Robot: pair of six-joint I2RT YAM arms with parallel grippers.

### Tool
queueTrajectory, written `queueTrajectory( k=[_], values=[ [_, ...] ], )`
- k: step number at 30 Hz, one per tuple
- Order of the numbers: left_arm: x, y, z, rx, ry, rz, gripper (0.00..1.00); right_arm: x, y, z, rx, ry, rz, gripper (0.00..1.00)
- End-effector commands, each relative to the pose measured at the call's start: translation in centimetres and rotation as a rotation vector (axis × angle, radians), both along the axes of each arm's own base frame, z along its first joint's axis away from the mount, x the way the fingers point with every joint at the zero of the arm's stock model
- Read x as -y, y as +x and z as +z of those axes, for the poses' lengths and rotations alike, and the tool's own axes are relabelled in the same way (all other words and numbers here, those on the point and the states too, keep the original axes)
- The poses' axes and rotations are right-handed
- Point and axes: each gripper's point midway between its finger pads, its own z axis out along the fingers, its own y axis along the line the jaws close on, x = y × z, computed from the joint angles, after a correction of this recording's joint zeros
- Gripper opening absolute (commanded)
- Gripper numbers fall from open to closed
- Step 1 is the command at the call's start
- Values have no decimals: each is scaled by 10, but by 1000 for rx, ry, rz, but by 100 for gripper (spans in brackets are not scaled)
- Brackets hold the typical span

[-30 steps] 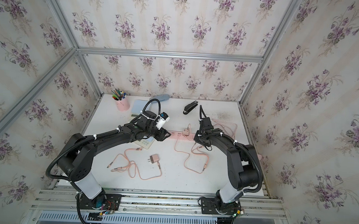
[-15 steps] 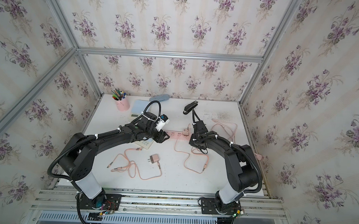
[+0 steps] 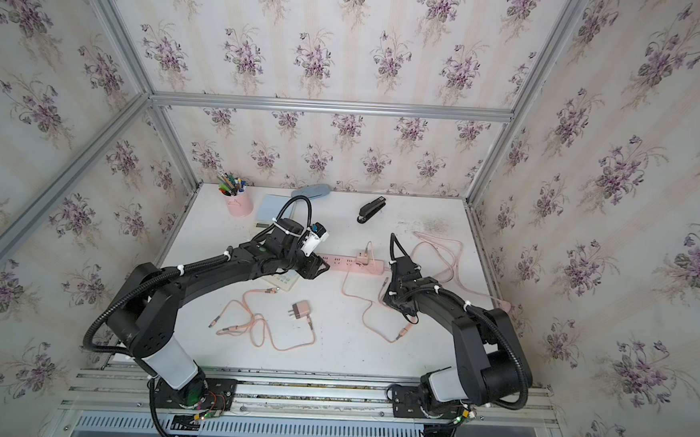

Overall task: Charge the electronic scale
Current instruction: Adjust the charging cable at the center of the board.

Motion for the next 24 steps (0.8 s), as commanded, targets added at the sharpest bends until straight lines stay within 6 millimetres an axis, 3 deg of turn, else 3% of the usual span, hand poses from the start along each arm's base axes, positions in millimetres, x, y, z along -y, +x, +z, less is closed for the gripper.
queueTrajectory(
  k=[1,5,15,24],
  values=[
    [1,-2,3,4,-1,-11,56,13,-12,1,-23,41,-90,27],
    [1,-4,7,11,-4,-15,56,29,-6,16,33,64,-149,29],
    [0,-7,10,23,-1,-21,56,39,14,45,121,88,-201,36],
    [2,-6,5,17,8,-26,56,18,36,34,103,194,-184,35]
  ],
)
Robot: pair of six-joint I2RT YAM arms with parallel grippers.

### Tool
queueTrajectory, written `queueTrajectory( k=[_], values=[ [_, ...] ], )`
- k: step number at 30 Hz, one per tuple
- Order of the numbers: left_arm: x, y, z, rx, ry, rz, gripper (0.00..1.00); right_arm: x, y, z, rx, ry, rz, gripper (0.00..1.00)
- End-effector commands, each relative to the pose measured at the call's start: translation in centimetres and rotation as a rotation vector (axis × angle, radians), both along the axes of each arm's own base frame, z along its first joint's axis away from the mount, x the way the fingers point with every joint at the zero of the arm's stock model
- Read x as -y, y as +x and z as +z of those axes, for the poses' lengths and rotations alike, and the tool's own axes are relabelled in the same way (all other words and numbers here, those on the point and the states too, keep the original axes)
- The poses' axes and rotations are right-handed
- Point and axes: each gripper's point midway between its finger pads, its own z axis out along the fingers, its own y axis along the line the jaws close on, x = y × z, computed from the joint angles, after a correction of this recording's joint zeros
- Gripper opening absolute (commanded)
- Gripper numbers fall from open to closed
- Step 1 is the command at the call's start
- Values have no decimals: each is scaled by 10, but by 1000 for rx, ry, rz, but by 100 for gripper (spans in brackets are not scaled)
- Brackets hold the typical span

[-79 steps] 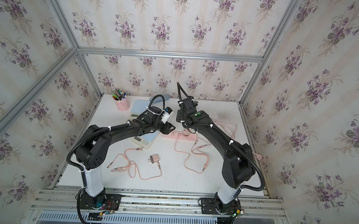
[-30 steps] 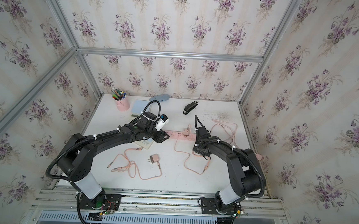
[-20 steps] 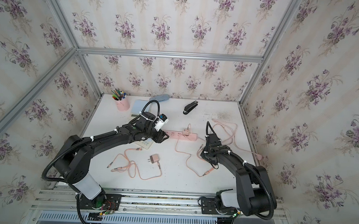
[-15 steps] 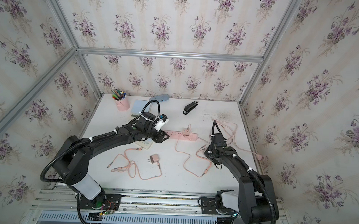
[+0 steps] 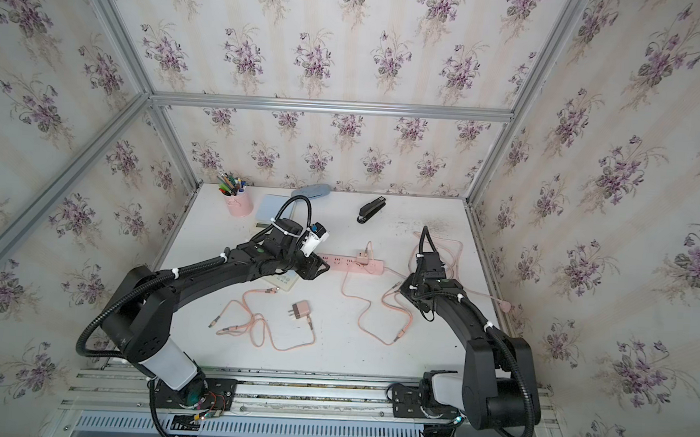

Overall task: Charge the electronic scale
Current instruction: Adjust the charging cable at the center of the board, then pick up the charging cable from the center of the board.

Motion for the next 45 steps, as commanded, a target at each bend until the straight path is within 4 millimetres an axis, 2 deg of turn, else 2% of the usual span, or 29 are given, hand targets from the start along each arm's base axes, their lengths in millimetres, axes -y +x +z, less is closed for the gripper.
queueTrajectory(
  k=[1,7,15,28,34,45],
  values=[
    [0,0,-1,0,7,-7,56,-10,14,2,24,46,1,33],
    [-1,-1,-3,-3,13,-7,56,-16,23,-6,-6,-9,52,22],
    [0,-1,-4,-7,12,-9,56,-19,19,-28,-81,-38,76,21],
    [1,-1,-6,-13,13,-12,56,-14,25,-26,-86,-86,75,27],
    [0,-1,-5,-9,17,-12,56,-15,35,-12,-54,-128,85,22],
    [1,-1,-6,-13,17,-14,56,-17,34,-24,-94,-136,101,27]
  ],
)
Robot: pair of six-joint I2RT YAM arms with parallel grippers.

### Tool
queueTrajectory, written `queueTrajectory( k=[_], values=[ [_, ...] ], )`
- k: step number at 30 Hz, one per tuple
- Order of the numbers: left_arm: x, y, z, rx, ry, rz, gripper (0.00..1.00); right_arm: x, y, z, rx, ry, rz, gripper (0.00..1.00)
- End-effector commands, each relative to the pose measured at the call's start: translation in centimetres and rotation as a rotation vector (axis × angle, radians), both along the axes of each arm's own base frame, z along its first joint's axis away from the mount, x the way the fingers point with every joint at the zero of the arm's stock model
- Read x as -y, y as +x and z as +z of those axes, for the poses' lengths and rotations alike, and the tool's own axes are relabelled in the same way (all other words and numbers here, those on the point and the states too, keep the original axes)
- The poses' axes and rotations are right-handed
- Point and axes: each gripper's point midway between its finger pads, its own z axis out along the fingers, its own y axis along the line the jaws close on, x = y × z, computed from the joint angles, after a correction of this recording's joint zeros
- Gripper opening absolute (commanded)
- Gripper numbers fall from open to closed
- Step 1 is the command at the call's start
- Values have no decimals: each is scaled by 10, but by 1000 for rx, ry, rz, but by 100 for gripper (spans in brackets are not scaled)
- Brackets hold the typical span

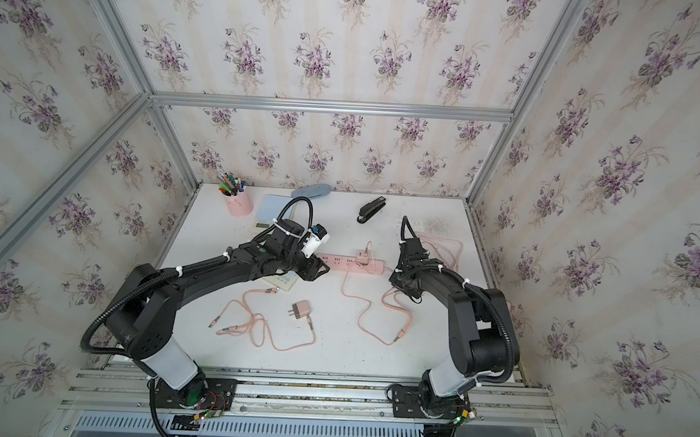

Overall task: Charge the electronic scale
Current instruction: Pick up the charging cable from the center of the board.

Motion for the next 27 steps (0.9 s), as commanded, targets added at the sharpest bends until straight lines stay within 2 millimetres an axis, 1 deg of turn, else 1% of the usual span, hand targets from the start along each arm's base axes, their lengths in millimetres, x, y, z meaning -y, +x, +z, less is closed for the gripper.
queueTrajectory(
  k=[1,8,13,19,21,23,27],
  values=[
    [1,0,2,5,0,-9,56,1,-2,-3,-18,-14,-8,28],
    [2,1,0,0,0,-10,56,1,-11,-7,-46,-23,-12,32],
    [2,0,0,-1,-1,-11,56,1,-19,-11,-55,-25,-20,40],
    [1,-2,0,-4,0,-12,56,-3,-16,-13,-64,-17,-5,40],
    [0,-3,0,-3,2,-11,56,-5,-19,-13,-71,-19,-1,42],
    [1,-2,2,0,0,-13,56,-7,-22,-12,-72,-23,2,44],
    [2,-3,3,0,-5,-15,56,-8,-22,-2,-48,-48,14,45]
  ],
)
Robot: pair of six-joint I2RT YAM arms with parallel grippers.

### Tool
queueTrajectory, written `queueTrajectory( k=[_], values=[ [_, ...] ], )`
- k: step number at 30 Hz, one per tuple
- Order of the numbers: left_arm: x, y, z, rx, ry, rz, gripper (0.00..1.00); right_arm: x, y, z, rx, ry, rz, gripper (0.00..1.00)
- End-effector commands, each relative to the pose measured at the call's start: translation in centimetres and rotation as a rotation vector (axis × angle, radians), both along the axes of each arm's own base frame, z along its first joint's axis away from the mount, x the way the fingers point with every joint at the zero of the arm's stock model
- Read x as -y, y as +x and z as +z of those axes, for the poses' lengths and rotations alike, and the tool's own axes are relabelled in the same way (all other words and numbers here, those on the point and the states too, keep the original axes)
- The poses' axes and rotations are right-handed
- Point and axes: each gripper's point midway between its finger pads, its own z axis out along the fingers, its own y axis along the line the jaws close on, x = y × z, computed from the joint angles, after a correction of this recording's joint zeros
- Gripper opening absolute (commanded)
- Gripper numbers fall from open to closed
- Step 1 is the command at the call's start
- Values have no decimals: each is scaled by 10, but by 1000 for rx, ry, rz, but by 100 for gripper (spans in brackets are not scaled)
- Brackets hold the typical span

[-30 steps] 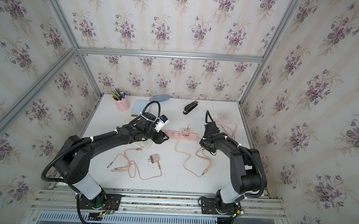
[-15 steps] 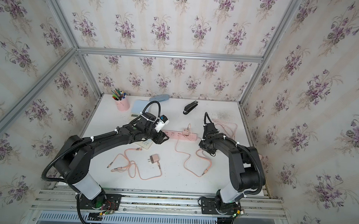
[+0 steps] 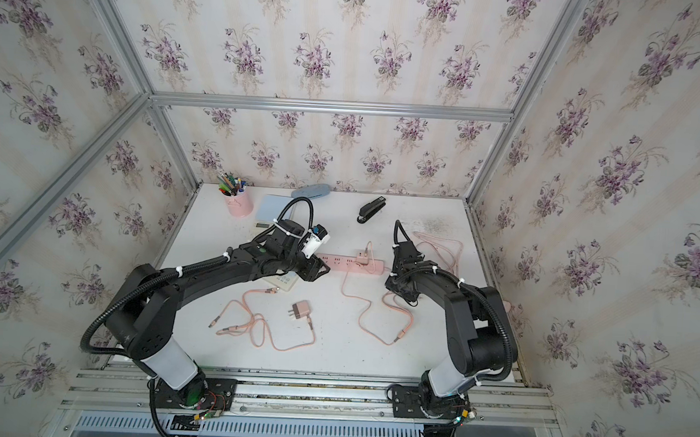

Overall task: Charge the electronic scale
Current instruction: Pick up the charging cable from the center of the board.

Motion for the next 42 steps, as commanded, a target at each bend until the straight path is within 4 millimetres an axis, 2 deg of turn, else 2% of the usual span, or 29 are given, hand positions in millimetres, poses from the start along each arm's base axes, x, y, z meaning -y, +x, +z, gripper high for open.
queueTrajectory(
  k=[1,6,12,23,28,30,35,37,42],
  values=[
    [1,-1,4,5,-4,-12,56,4,-9,5,-20,-37,-12,45],
    [2,-4,4,6,-3,-16,56,1,-11,15,-15,-71,13,45],
    [3,-7,6,11,3,-23,56,-9,-16,15,-38,-114,59,47],
    [2,-10,9,26,21,-31,56,-31,-33,-14,-151,-92,137,48],
    [3,-10,10,27,22,-33,56,-40,-40,-23,-185,-98,181,45],
    [3,-11,10,26,22,-34,56,-42,-41,-24,-190,-107,194,40],
    [3,-12,13,33,25,-31,56,-42,-43,-18,-181,-129,216,9],
    [3,-12,14,35,22,-29,56,-40,-41,-14,-165,-136,221,1],
    [-1,-14,19,37,13,-15,57,-39,-37,6,-73,-125,233,0]
  ],
)
